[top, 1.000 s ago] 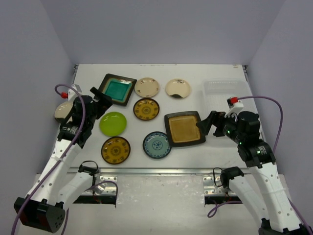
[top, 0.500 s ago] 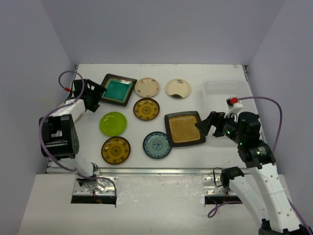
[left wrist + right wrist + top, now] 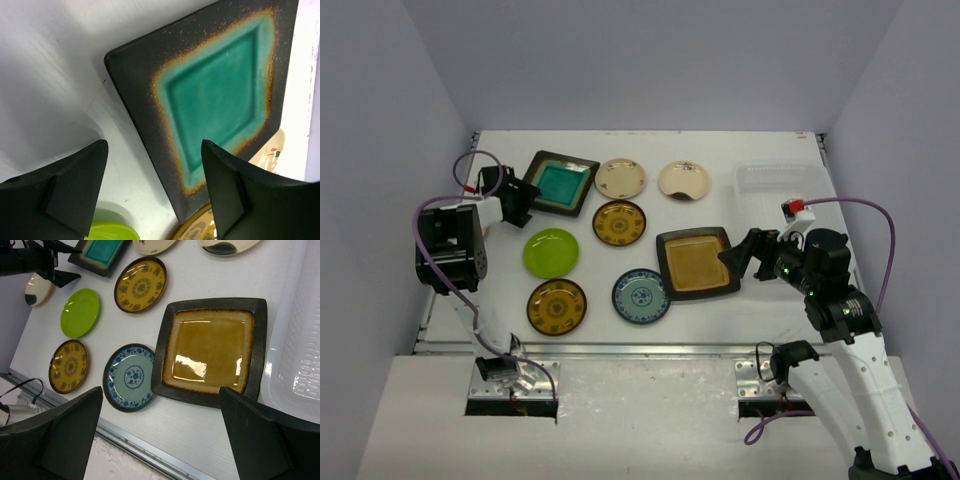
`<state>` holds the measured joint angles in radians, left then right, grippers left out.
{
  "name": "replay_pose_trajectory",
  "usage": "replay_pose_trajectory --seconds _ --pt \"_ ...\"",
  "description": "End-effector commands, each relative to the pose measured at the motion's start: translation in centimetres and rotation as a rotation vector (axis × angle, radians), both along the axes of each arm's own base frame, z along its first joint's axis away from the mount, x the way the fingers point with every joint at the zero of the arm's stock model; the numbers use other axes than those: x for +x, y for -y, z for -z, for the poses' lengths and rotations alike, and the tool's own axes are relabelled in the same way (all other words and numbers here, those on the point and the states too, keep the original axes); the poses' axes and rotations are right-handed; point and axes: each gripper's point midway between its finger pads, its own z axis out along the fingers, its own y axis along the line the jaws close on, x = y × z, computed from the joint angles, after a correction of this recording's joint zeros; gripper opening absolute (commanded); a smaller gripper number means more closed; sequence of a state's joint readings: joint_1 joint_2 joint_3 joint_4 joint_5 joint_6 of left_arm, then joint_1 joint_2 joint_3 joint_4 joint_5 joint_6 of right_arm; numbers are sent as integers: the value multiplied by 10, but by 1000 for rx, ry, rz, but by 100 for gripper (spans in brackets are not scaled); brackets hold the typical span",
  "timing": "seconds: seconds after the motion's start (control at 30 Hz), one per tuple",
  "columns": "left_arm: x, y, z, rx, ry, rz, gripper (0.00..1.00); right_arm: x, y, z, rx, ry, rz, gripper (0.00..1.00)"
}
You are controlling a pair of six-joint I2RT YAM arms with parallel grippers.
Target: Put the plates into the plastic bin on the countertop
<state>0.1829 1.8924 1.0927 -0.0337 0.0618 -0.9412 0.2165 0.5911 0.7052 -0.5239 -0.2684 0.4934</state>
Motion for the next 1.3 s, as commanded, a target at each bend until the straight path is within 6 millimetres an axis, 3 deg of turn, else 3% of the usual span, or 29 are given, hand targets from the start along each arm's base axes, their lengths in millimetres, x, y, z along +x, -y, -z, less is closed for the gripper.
replay_pose_trajectory --seconds 0.0,0.23,0.3,0.33,0.37,0.47,0.73,0.8,0.87,1.07,1.13,1.17,1.27 --pt "11 -5 19 8 -28 -17 55 9 1 -12 1 62 10 99" --pt "13 -4 30 -15 -47 -32 36 10 3 -15 -2 77 22 99" --pt "14 -4 31 -25 -50 -39 19 10 4 -16 -5 80 26 99" --pt "14 -5 30 -37 -51 -45 4 10 5 -16 -8 83 29 99" --pt "15 -6 28 -51 -47 -52 0 10 5 -17 -9 85 32 99" --pt "16 -7 19 -102 -3 -67 0 10 6 -18 -12 88 37 99" --pt "18 -27 -89 -65 300 -134 0 15 5 -23 -10 90 35 99" --pt "13 -26 -104 -55 342 -138 0 20 1 -23 2 85 21 99" --pt "4 -26 -135 -37 420 -138 0 23 -7 -23 22 78 -12 99" --pt "-14 -3 -174 -20 491 11 0 27 -41 -32 95 32 -208 99" --pt "-24 11 -179 -42 519 75 0 30 -50 -35 123 7 -260 99" --pt "-31 19 -194 -45 563 117 0 32 -58 -41 153 -3 -295 99" --pt "-47 43 -212 -90 636 232 0 45 -67 -42 178 -37 -325 99"
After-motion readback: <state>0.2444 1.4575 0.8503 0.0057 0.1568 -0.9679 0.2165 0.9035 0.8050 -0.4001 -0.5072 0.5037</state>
